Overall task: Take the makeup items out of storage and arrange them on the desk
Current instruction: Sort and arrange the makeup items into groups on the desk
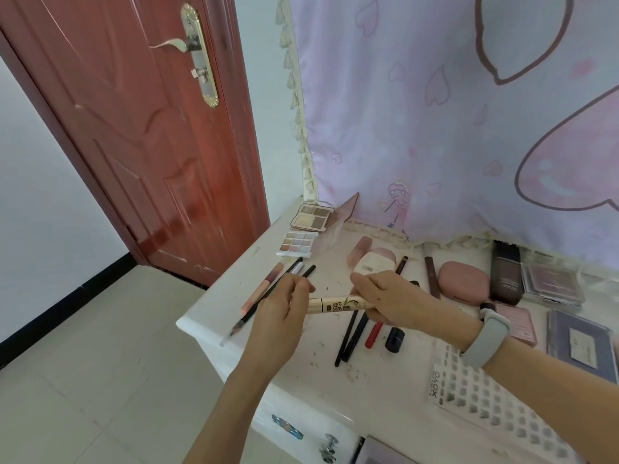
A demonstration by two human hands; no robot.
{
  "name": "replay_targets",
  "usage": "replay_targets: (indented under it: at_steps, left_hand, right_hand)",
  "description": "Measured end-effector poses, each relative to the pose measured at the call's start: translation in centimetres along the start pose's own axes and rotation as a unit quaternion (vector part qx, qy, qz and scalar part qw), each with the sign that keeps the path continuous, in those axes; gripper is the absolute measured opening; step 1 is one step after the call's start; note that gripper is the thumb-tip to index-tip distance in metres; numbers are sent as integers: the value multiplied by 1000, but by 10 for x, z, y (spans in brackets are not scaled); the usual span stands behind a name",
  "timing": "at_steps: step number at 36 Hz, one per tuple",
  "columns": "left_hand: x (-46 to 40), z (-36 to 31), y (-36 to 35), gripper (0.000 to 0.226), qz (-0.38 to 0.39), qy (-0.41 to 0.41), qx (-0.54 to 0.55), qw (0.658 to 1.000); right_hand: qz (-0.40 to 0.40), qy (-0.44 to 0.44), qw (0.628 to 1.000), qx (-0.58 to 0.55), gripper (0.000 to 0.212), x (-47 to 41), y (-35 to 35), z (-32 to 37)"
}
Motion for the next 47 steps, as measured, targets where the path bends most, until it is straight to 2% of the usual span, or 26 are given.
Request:
replay_targets:
  at_steps: [4, 5, 8, 10, 13, 15, 17, 19, 21, 23, 24, 25, 29, 30, 31, 33, 35, 36, 39, 42, 45, 46, 47]
  left_hand:
    - [-2, 5, -3, 30, 6, 92, 84, 992]
    - [-1, 8, -5, 31, 18, 126, 108, 986]
    - [0, 12, -3, 32, 24, 183, 157, 970]
    - [-1, 10, 0, 33, 16, 168, 153, 974]
    - [-2, 1, 2, 38, 16, 121, 139, 983]
    - [0, -5, 2, 36, 32, 113, 166, 979]
    - [4, -11, 2, 26, 59, 88, 188, 976]
    - [8, -17, 5, 7, 81, 36, 172, 981]
    - [13, -16, 7, 14, 84, 3, 160, 984]
    - [14, -15, 10, 11, 58, -1, 145, 988]
    - [14, -15, 11, 7, 46, 3, 134, 990]
    - [14, -16, 12, 11, 34, 11, 121, 992]
    - [16, -12, 20, 53, -10, 62, 87, 994]
    - [17, -12, 22, 53, -13, 63, 82, 995]
    - [19, -13, 24, 43, -15, 55, 82, 995]
    - [22, -17, 27, 13, -7, 36, 104, 994]
    - [27, -18, 30, 30, -22, 12, 131, 991]
    - [29, -18, 32, 30, -36, 6, 142, 989]
    - [37, -17, 38, 19, -44, 4, 167, 985]
    - [42, -15, 41, 6, -29, 28, 142, 989]
    - [46, -10, 44, 51, -59, 47, 90, 993]
    - [47, -9, 45, 57, -66, 58, 88, 992]
    - [48, -7, 45, 51, -65, 62, 92, 992]
  right_hand:
    - [-117, 111, 987, -14, 19, 9, 10, 5]
    - [-129, 146, 981, 21, 13, 12, 12, 8]
    - [-126, 226, 959, 113, 30, 16, 15, 12]
    - [-93, 201, 971, 87, 41, 15, 16, 13]
    - [-32, 152, 987, 46, 36, 16, 13, 15]
    - [-32, 154, 981, 117, 26, 17, 11, 17]
    - [-41, 148, 977, 150, 30, 16, 12, 21]
    - [-45, 115, 990, 68, 33, 14, 17, 23]
    - [-52, 60, 995, -65, 33, 13, 26, 21]
    - [-66, 51, 988, -130, 27, 12, 31, 23]
    - [-73, 68, 987, -126, 24, 12, 32, 25]
    - [-81, 90, 986, -117, 21, 13, 31, 28]
    - [-109, 141, 976, -124, 18, 15, 29, 34]
    - [-107, 146, 975, -127, 19, 15, 29, 35]
    - [-100, 147, 976, -128, 19, 14, 28, 36]
    - [-89, 144, 979, -111, 18, 12, 27, 37]
    - [-53, 142, 984, -89, 17, 10, 23, 40]
    - [-22, 150, 986, -70, 17, 10, 20, 41]
    - [53, 185, 981, 27, 20, 11, 6, 42]
    - [50, 201, 974, 91, 16, 10, 0, 37]
    - [37, 213, 971, 100, 8, 11, -5, 35]
    - [25, 216, 972, 93, 9, 11, -5, 34]
    - [9, 215, 973, 84, 10, 12, -5, 32]
Point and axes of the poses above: each hand's wrist, its own x-axis away from the middle knuckle, its own y-axis out of the back of the hand, z = x × y, the point moved 5 cm from there along -x, towards the middle knuckle, and after that the axes turned 5 degrees about -z, right-handed, at the moved point
